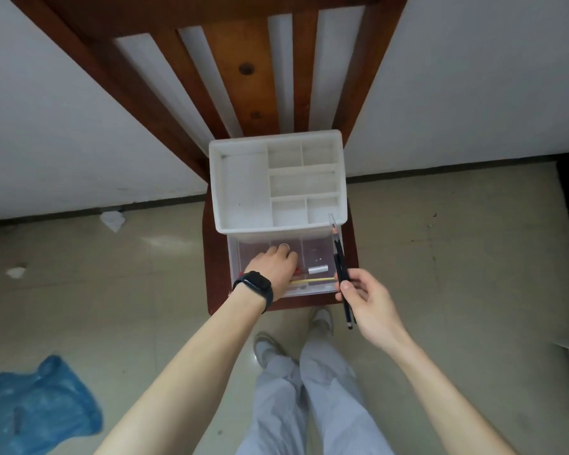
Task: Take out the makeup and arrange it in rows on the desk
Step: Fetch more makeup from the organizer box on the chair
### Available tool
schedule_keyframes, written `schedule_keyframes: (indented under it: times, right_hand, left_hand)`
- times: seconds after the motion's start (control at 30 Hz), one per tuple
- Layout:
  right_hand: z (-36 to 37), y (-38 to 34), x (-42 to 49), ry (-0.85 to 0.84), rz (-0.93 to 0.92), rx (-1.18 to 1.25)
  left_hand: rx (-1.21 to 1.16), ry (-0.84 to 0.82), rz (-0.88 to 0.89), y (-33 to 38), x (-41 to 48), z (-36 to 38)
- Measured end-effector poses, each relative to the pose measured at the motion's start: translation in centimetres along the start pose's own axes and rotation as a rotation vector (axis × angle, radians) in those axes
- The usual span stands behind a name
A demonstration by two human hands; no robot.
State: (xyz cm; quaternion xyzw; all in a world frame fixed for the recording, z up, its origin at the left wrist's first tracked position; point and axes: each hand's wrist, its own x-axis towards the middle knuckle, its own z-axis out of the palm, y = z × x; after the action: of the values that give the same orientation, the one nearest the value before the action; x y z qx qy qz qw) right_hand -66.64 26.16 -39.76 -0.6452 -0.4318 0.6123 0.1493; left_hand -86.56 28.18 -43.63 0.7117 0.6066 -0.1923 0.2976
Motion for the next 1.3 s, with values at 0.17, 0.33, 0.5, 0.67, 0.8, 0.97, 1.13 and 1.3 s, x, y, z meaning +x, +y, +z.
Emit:
schedule_keyframes:
  times: [0.17, 0.33, 0.5, 0.67, 0.8, 0.97, 1.13, 1.3]
  right_hand:
    - [0.3, 0.0, -0.5, 0.039, 0.046, 0.071]
    - [0.2, -0.2, -1.1, 0.053, 0.059, 0.092]
    - [0.4, -0.2, -1.6, 0.072, 0.047, 0.097]
    - [0.6, -0.3, -2.3, 0.099, 0.029, 0.100]
    - [1.1, -0.6, -2.9, 0.116, -0.002, 0.103]
    - [1.0, -2.5, -4.8, 0.146, -0.029, 0.138]
    - [0.2, -7.3, -8.0, 0.139, -0.105, 0.123]
    - [0.8, -14.3, -11.7, 0.049, -0.212, 0.031]
  left_hand:
    - [0.040, 0.003, -0.003, 0.3, -0.2, 0.0]
    - [0.144, 0.082, 0.035, 0.1, -0.7, 0.5]
    - [0.180, 0.113, 0.086, -0.1, -1.1, 0.7]
    - [0.180, 0.127, 0.111, -0.5, -1.3, 0.8]
    - [0.109, 0.159, 0.125, -0.2, -2.2, 0.0]
    - [-0.150, 0.278, 0.149, -0.2, -4.3, -1.9]
    - [-0.617, 0.428, 0.006, -0.2, -9.0, -6.1]
    - [-1.011, 0.631, -0.205, -2.0, -17.0, -9.9]
